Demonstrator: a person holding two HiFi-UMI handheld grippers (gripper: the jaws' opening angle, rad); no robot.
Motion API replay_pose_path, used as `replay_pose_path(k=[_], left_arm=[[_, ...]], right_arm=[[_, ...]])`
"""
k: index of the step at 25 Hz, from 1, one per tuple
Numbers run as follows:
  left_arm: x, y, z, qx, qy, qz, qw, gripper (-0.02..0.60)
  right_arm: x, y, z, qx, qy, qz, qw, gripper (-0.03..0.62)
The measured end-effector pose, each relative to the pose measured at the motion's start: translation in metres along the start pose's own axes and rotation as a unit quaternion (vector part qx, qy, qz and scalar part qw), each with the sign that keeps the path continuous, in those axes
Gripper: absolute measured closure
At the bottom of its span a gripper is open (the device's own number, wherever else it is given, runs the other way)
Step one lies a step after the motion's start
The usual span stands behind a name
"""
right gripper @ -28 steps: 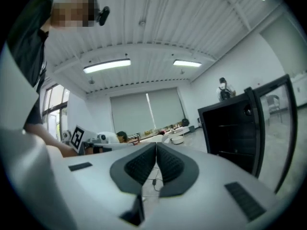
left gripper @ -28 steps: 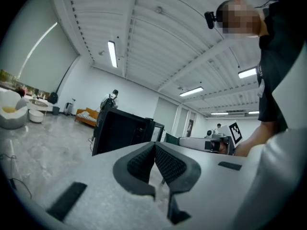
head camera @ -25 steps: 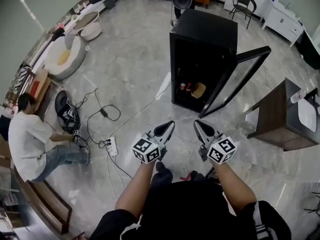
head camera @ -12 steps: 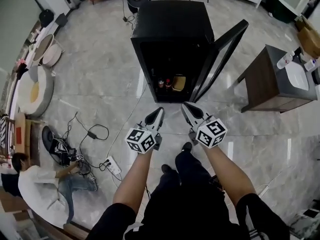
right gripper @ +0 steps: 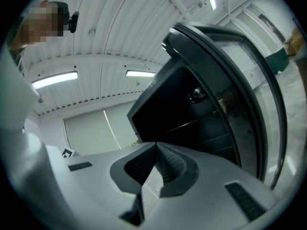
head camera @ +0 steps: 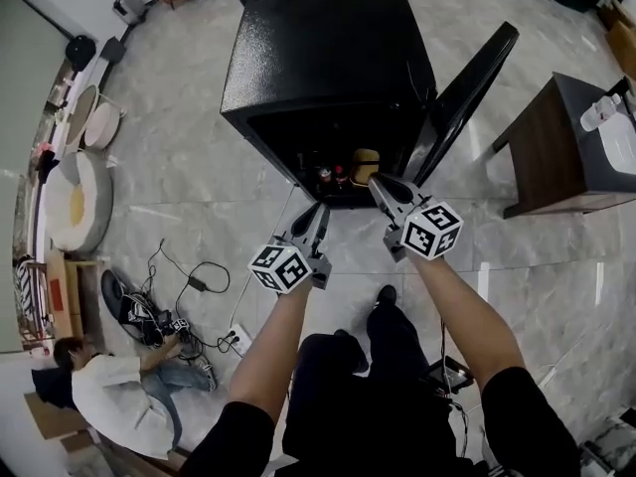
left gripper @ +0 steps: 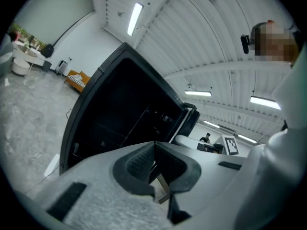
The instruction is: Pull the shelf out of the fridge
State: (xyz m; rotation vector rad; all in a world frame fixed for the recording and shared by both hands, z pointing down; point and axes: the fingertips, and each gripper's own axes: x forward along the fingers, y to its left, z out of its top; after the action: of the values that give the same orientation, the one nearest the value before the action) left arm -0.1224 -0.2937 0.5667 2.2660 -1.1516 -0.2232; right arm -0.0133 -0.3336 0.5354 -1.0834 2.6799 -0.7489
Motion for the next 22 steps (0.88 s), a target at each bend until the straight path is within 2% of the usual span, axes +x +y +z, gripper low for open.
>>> replay_pose_path(k=[5, 10, 14, 17, 22], left_arm=[[0.046, 0.053, -0.01, -0.082, -0.022, 0.01, 0.9963, 0.56], [0.08, 0.112, -0.033, -0.14, -0.033, 0.023, 0.9894, 0.558], [0.098, 0.143, -0.045, -0.195, -0.053, 0.038, 0.9786, 0.552], [0.111, 0.155, -0.055, -0.227, -0.058, 0.042, 0.9713, 0.493], [0.119, 0.176, -0.063, -0.287, -0.082, 0.048, 0.9534, 0.459]], right_arm=[[0.038, -0.061, -0.036, 0.105, 0.005, -0.023, 0.994, 0.568], [0.07, -0.101, -0.068, 0.189, -0.042, -0.058, 0.979, 0.568], [0.087, -0.131, -0.086, 0.26, -0.086, -0.088, 0.958, 0.563], [0.097, -0.148, -0.09, 0.302, -0.098, -0.101, 0.943, 0.502], [0.095, -0.167, -0.101, 0.356, -0.124, -0.132, 0.917, 0.502]])
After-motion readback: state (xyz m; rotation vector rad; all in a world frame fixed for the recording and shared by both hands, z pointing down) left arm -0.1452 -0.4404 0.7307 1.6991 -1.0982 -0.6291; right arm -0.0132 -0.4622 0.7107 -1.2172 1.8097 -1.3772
